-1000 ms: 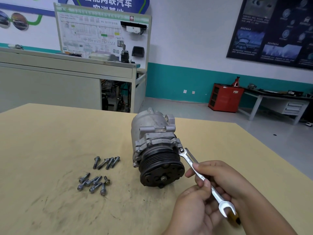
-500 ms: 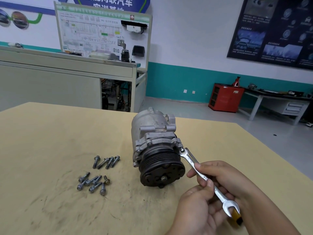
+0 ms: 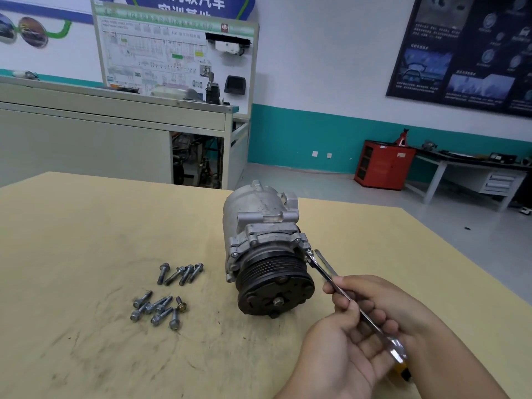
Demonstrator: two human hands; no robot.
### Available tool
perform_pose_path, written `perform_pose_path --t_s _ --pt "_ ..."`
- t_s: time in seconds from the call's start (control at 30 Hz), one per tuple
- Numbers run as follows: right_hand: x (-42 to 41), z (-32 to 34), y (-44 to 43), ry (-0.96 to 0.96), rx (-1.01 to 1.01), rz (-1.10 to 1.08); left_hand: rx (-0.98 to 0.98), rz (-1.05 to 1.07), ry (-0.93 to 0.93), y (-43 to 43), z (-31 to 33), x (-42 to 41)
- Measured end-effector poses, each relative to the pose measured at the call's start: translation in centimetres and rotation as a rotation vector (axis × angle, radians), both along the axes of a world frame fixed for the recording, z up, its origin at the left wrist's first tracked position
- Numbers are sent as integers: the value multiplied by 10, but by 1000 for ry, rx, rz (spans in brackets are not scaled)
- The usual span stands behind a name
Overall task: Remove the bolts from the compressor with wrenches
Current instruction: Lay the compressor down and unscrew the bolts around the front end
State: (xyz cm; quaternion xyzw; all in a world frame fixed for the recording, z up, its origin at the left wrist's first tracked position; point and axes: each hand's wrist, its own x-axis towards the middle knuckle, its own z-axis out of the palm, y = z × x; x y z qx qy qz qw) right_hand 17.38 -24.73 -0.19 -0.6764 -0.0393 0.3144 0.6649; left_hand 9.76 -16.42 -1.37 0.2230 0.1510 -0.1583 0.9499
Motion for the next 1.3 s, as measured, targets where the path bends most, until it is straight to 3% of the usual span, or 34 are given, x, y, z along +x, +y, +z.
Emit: perform_pose_path --t_s 0.13,0.67,1.3 --pt "-1 -1 -2 -97 -57 25 42 24 -7 -4 -1 0" --pt "-10 0 6 -114 -76 -53 198 25 23 2 9 -8" --pt "-16 5 10 -167 -116 -72 104 37 11 4 4 -9"
